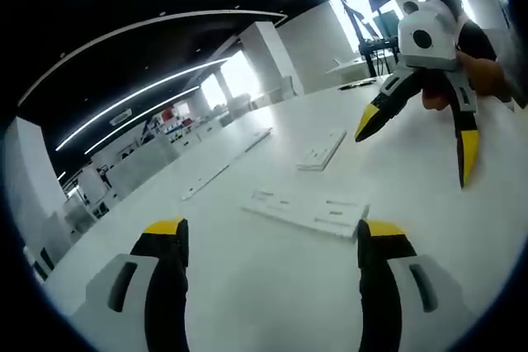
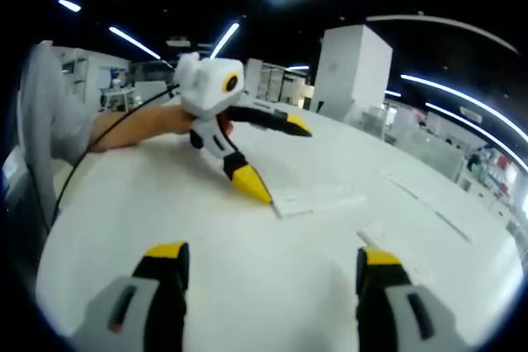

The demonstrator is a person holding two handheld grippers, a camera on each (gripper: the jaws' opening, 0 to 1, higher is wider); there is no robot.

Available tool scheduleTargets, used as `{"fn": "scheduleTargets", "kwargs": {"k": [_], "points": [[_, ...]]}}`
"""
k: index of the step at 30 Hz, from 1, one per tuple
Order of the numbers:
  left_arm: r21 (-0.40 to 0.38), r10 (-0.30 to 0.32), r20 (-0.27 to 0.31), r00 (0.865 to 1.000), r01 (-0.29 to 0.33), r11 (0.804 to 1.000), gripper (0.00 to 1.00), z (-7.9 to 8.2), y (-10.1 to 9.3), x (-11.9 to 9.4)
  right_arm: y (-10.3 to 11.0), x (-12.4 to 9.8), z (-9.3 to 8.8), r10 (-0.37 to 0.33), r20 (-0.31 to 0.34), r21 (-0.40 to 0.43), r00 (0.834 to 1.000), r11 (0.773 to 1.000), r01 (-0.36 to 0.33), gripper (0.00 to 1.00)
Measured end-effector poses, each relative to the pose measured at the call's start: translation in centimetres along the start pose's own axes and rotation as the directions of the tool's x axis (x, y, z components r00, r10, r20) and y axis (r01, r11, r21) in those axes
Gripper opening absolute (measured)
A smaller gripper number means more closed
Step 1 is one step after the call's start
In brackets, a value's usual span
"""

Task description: Locate the socket holder cover, grip the socket holder cover, clip it into the socket holder slot.

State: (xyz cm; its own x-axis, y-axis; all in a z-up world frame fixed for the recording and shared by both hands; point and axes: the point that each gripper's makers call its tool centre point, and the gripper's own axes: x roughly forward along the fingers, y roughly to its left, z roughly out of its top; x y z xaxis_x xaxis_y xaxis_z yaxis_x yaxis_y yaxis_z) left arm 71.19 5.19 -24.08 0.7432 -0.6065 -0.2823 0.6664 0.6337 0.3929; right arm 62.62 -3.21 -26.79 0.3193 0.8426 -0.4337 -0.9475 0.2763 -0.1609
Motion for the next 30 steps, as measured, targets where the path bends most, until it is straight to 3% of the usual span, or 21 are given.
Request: {"fn": "scheduleTargets", "kwargs": {"k": [30], "points": [[0.011, 0.051, 0.002, 0.999, -0.051, 0.999, 0.82, 0.01, 0.94, 0.34, 0.08, 0.02, -0.01, 0.003, 0.000, -0.002, 1.000, 1.000, -0.003, 0.83]]}}
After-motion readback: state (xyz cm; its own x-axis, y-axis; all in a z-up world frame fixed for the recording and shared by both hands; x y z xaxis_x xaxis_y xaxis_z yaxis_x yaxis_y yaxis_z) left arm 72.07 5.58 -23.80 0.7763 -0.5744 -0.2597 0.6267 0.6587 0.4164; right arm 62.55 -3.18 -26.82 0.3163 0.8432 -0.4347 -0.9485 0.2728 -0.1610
